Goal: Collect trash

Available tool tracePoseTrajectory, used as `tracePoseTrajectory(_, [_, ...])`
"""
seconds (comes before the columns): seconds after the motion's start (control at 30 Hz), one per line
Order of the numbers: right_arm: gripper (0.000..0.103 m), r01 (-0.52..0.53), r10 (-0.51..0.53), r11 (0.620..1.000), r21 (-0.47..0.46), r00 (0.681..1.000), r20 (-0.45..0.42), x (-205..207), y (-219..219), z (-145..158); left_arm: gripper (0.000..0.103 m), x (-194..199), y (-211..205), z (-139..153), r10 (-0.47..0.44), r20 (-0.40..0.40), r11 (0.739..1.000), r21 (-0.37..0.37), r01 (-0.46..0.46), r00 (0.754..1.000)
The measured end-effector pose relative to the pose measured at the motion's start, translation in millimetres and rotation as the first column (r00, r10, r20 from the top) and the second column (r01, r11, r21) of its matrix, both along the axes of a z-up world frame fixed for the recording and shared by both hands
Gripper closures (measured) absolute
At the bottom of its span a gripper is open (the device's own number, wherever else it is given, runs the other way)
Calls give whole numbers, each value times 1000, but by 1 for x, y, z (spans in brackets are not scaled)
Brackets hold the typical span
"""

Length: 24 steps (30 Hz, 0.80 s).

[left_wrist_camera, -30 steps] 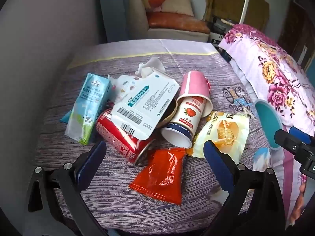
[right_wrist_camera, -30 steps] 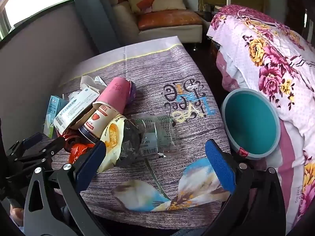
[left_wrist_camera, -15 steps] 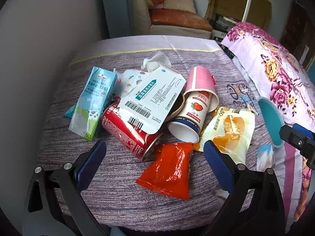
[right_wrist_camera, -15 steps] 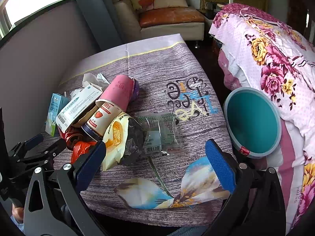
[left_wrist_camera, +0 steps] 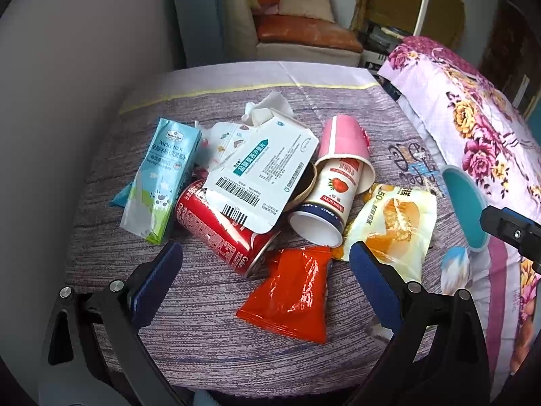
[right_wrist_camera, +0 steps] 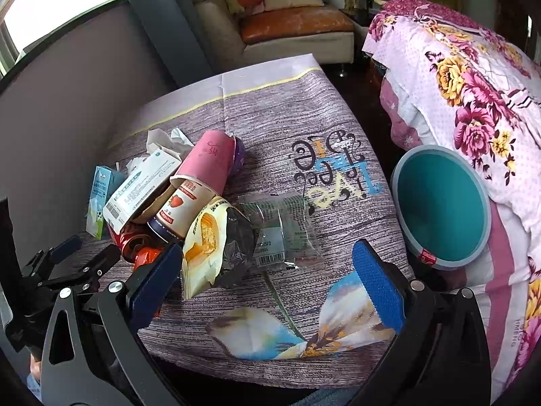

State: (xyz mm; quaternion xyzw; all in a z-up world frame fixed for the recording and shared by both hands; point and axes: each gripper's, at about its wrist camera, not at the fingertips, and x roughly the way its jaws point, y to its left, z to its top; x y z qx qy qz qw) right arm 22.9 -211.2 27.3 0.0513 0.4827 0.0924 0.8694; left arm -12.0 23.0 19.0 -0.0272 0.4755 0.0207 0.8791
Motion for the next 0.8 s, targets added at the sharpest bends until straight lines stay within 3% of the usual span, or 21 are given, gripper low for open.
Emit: tracePoseTrajectory(0.8, [6,-27,27,1000,-10,1000,-7,4,14,1,4,4,7,-1,0,-10,1000,-10,0,1000])
